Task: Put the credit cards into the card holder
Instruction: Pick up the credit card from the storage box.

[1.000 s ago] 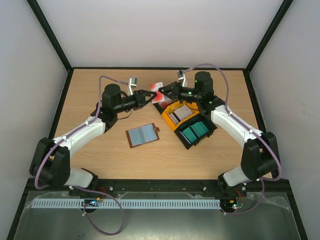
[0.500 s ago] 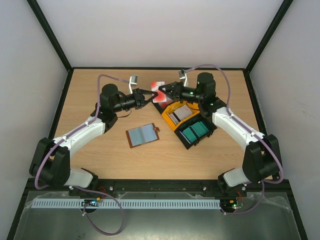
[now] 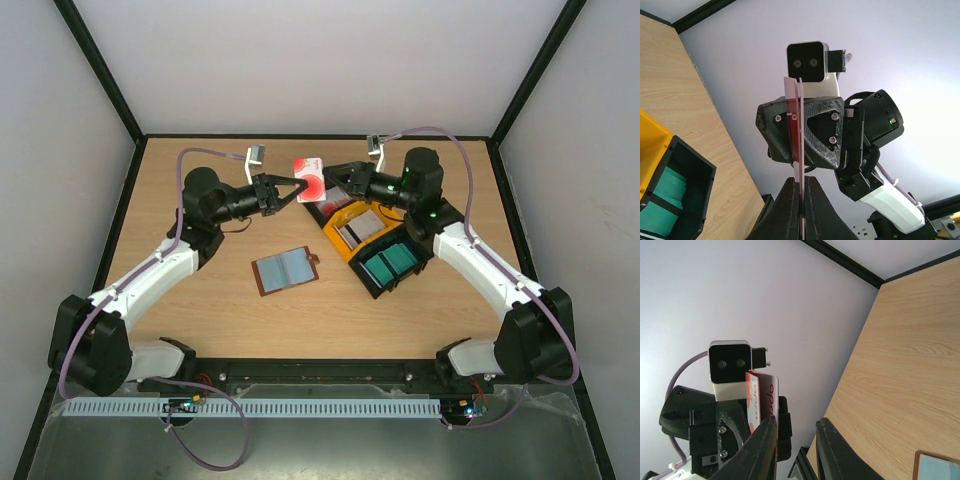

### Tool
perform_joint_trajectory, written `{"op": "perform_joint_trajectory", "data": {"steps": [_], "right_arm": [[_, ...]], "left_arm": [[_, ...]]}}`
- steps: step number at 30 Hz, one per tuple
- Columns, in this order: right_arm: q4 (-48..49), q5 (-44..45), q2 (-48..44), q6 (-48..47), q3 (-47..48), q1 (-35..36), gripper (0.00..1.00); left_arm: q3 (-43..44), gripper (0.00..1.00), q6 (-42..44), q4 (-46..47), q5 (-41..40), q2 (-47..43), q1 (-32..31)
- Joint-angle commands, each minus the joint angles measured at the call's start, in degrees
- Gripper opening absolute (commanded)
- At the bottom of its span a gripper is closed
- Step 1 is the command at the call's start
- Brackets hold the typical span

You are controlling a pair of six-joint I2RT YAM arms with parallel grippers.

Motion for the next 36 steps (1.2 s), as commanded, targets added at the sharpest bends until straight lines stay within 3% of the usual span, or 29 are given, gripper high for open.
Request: {"op": "perform_joint_trajectory", "data": {"steps": [1,13,22,25,28,36], "right_arm": [[0.61,0.72,-0.65,-1.27,-0.54,0.16,0.20],[-0.04,-5.67,0.79,-2.23,0.72,0.87,0.23],[10.33,-11.13,0.96,5.56,-1.05,3.79,0.24],[17.48,-11.53,0.37,10.75,-2.29,4.19,0.19],[19.30,-9.72,-0.65,13.68,-2.31,4.21,0.03],[13.12,-1.29,-3.31,12.95,0.03,2.42,0.02]], "left_arm": [[-0.13,0.02,-1.08,2.90,2.28,-1.77,0.32],[1.45,0.02,-1.66,4.84,4.98,-0.91,0.32],[3.46,0.02,-4.29,3.34,4.23,0.56,0.31],[3.55,0.02,-5.36,3.01,3.80,1.15,0.40],[3.53,0.05,-4.79,0.74,2.82,1.20,0.77],[-0.15,0.09,-3.15,-2.99,2.05,-0.29,4.42]]}}
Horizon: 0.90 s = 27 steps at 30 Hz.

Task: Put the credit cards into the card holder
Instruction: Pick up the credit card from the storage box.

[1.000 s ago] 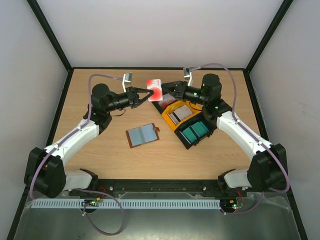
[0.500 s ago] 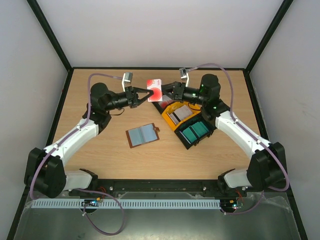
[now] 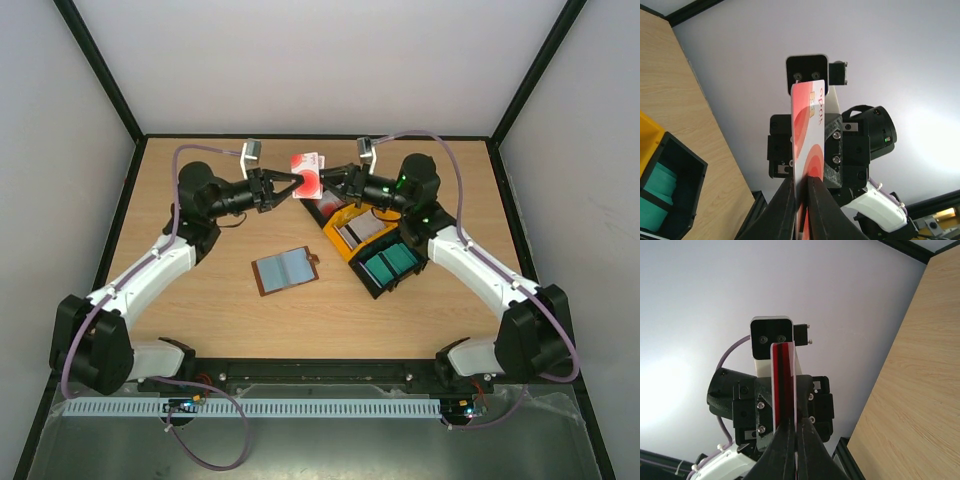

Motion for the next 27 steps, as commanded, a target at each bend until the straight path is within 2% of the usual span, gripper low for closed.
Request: {"op": "perform_joint_trajectory", "data": {"steps": [1,8,12,14,16,18,21,27], "right_arm": [[1.71,3.36,-3.97,2.06,2.11,-0.92,0.02],[3.82,5.59,-5.71,6.10,2.09,-3.97,0.02],[-0.58,6.34,-6.10,2.06,2.93,-4.77,0.02],[-6.51,7.17,-6.12,-3.05,3.77,-4.72,0.02],[-12.83,8.00,-6.18,-8.89,3.87,-4.76,0.02],[-20.01,9.03,-6.06,-14.95,3.69,-4.70,0.02],[-27.15,11.27,-5.80,-21.70,1.76,-3.66,0.02],[-31.72,15.20,-3.47,-27.83,-4.38,3.26,0.02]], "left_arm": [[-2.84,0.09,-0.02,-1.53,-0.82,-1.02,2.88],[-6.13,0.05,-0.73,-0.91,0.88,-3.82,6.18],[-6.66,0.02,3.30,-6.64,-0.26,-6.24,8.20],[-6.30,0.02,9.10,-15.30,-3.75,-8.40,8.62],[-5.93,0.02,17.23,-25.02,-9.73,-10.98,8.50],[-6.82,0.02,21.67,-32.73,-15.84,-13.56,8.38],[-10.52,0.02,23.29,-37.49,-21.48,-17.45,8.14],[-19.64,0.02,22.51,-40.12,-28.74,-23.07,5.50]]}}
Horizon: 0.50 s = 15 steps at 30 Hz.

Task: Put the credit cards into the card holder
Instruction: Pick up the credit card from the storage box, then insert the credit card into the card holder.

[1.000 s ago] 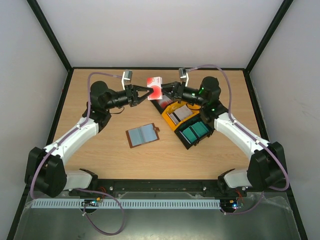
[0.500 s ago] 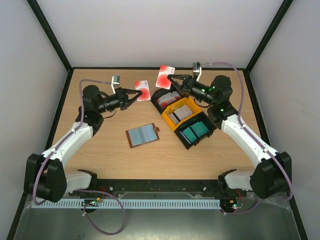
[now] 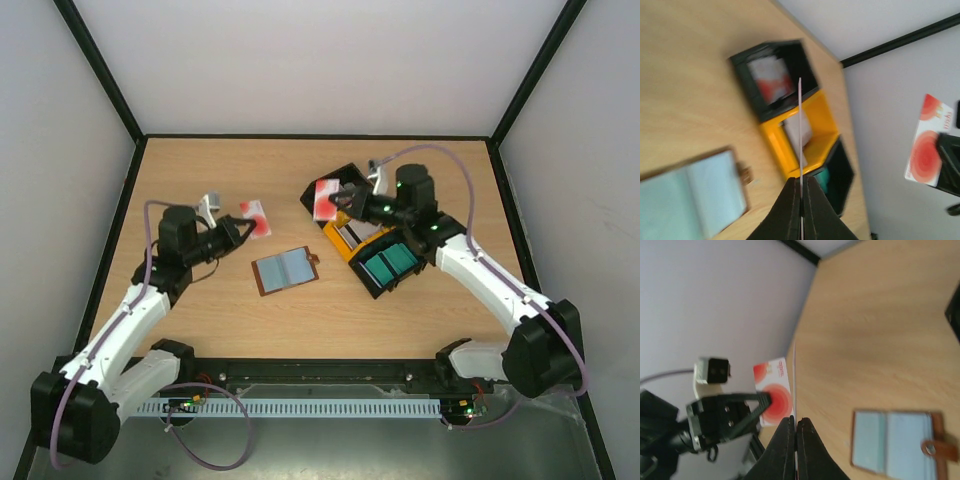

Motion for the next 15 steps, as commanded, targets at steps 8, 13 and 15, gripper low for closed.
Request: {"op": "perform_joint_trajectory", "data": {"steps": [8,13,15], "right_arm": [[-2.77,5.19,9.54,-6.74,-6.53,12.02,0.02],[0.18,5.53,15.04,-5.69,-5.65,14.68,0.02],[1.66,5.46,16.61,-5.49,-5.67,14.84,0.02]], "left_arm": [[-12.14,0.02,0.60,-7.77,-12.77,-3.86,-5.66],[-14.87,0.02,-1.53,-5.18,-13.41,-1.73,-8.70],[-15.67,0.02,-1.80,-4.54,-14.40,-0.47,-9.65]]}}
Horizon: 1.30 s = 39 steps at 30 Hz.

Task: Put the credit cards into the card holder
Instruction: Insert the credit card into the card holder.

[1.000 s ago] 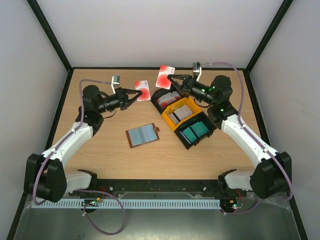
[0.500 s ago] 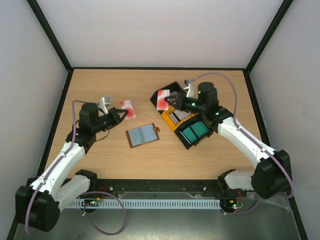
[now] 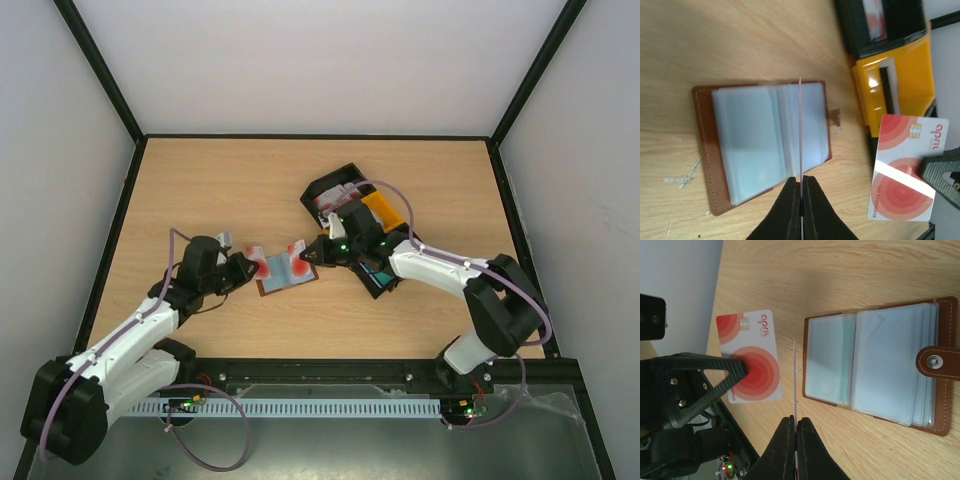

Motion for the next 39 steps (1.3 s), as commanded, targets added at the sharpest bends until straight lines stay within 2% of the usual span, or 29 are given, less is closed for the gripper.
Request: {"op": "perform_joint_trajectory", "data": {"steps": [1,6,10,22,33,39], "right_arm": [[4.83,0.79,3.41,0.17,0.66,0.85,0.02],[8.11,-2.02,9.18,0.39,1.57,1.32,0.02],[7.14,0.14,12.90,-0.34,4.25,1.40,0.02],[3.92,0.24,22.06,-4.69,11.33,1.34,0.02],[1.72,0.73,24.34,-5.42,11.35,1.41,0.02],[8.58,-4.59,24.02,-0.41,7.59,1.40,0.02]], "left_arm": [[-1.96,0.02,-1.29,1.81,-2.67,2.52,-1.91],[-2.33,0.02,-0.90,0.98,-4.11,6.19,-2.30],[-2.42,0.02,-0.36,-1.05,-6.95,8.09,-2.39],[-2.34,0.02,1.34,-2.30,-7.71,11.37,-2.48],[-2.75,0.02,1.95,-3.67,-8.39,10.42,-2.55],[-3.76,0.02,1.43,-2.81,-7.96,10.68,-2.66]]}}
